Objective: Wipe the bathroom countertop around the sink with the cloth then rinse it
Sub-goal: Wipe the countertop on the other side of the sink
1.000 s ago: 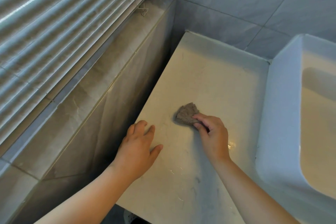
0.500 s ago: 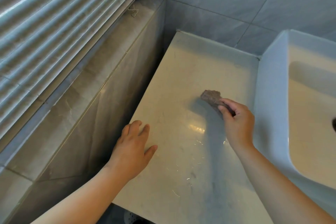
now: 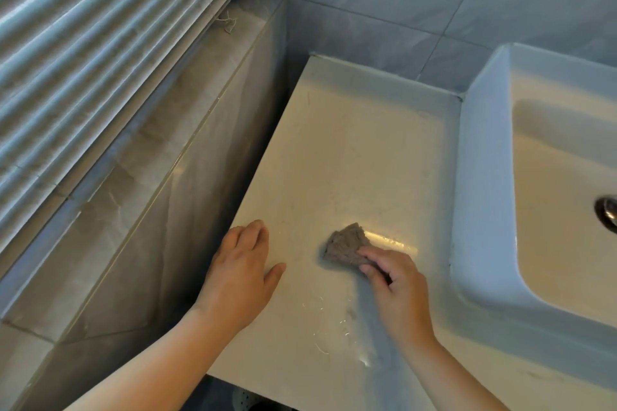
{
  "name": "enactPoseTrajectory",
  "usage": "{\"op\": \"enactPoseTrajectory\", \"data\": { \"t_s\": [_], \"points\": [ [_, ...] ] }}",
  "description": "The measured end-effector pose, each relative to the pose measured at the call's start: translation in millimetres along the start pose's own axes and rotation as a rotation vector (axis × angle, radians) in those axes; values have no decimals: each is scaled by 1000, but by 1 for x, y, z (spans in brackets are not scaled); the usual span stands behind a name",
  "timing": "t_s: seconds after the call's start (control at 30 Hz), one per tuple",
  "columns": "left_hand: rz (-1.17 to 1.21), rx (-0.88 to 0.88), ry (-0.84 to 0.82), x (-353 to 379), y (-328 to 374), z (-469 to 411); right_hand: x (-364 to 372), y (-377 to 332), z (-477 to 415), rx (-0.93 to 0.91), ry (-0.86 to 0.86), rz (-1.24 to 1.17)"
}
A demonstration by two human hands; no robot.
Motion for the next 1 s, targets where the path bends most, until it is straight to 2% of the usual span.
{"op": "enactPoseTrajectory", "data": {
  "t_s": [0.07,0.13,0.2,0.27,0.4,0.47,0.67,0.9,1.0],
  "points": [
    [-8,0,-10,2,-1,-1,-11,-2,2,70,84,-29],
    [-31,1,-10,2,-1,-1,-38,-1,-4,119,276,-19],
    [-48,-1,-13,2,0,-1,-65,1,-13,146,450,65],
    [-56,0,-15,1,2,-2,-82,7,-19,166,505,208],
    [-81,12,-18,1,2,-1,-61,30,-13,217,314,490],
    [-92,22,-13,-1,1,-1,-51,38,-3,255,320,521],
    [-169,47,-15,0,0,-3,-44,42,7,306,467,298],
    [-176,60,-30,2,0,-2,-7,1,14,116,326,208],
    [-174,68,-47,1,0,-1,8,-12,20,115,247,87]
  ]
}}
Point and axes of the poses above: each hand's wrist, its own z-axis away from the middle knuckle, its own x-axis out of the palm, y = z × x, the point moved 8 cm from there along -z, towards the middle knuckle, and after that the axes turned 15 degrees about -x, right-handed, at the moved point
